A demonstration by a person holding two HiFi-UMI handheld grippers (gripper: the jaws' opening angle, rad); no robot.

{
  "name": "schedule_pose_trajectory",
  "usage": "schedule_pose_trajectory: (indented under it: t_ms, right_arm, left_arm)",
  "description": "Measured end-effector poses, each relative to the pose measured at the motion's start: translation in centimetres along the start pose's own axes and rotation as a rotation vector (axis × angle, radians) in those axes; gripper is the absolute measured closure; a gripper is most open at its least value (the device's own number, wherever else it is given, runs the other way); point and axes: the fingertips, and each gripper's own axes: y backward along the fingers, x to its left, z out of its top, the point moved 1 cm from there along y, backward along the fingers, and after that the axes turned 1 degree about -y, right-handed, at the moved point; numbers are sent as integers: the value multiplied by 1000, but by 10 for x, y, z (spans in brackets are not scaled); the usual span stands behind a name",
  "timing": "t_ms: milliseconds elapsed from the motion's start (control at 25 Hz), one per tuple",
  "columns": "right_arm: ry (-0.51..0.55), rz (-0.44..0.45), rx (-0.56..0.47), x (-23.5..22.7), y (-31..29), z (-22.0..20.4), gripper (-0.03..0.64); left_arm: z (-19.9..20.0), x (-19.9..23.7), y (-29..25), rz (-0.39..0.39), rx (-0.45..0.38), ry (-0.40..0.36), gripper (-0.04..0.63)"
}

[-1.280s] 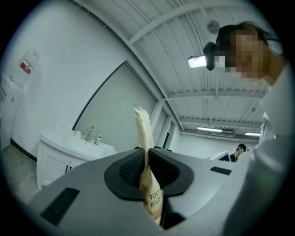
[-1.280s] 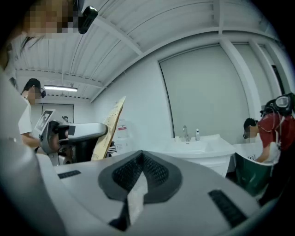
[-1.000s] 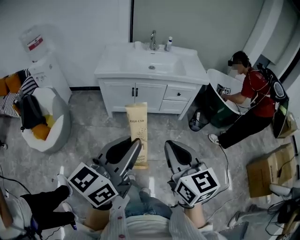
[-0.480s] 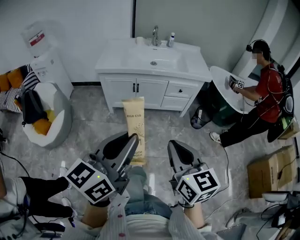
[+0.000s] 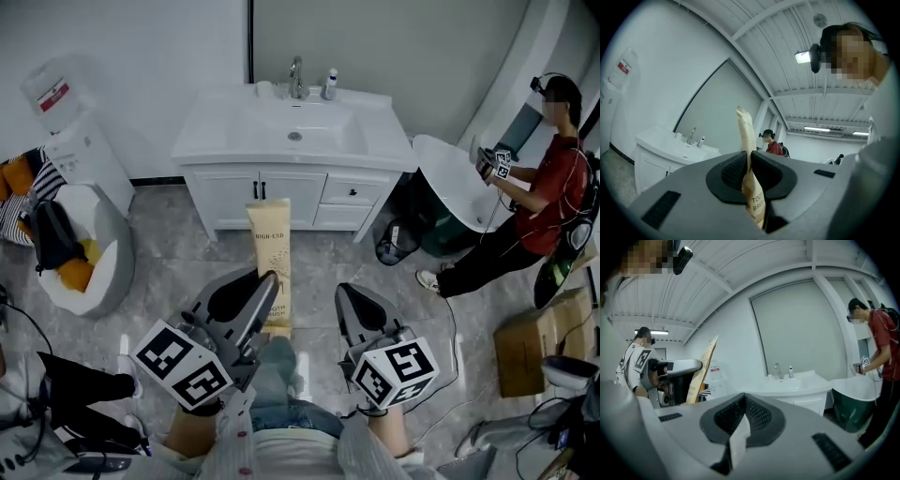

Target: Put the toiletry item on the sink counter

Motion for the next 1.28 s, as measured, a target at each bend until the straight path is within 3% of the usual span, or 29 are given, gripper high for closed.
schedule_pose_trajectory:
  t_ms: [240, 600, 1280]
  right_arm:
    - [-15, -52, 18, -45, -67, 16, 607]
    - [-42, -105, 39, -97, -120, 41, 607]
    - [-42, -103, 35, -128, -208, 59, 607]
  left_arm:
    - [11, 59, -65, -41, 27, 19, 549]
    - [26, 101, -136, -94, 51, 43, 549]
    - [46, 180, -180, -81, 42, 44, 549]
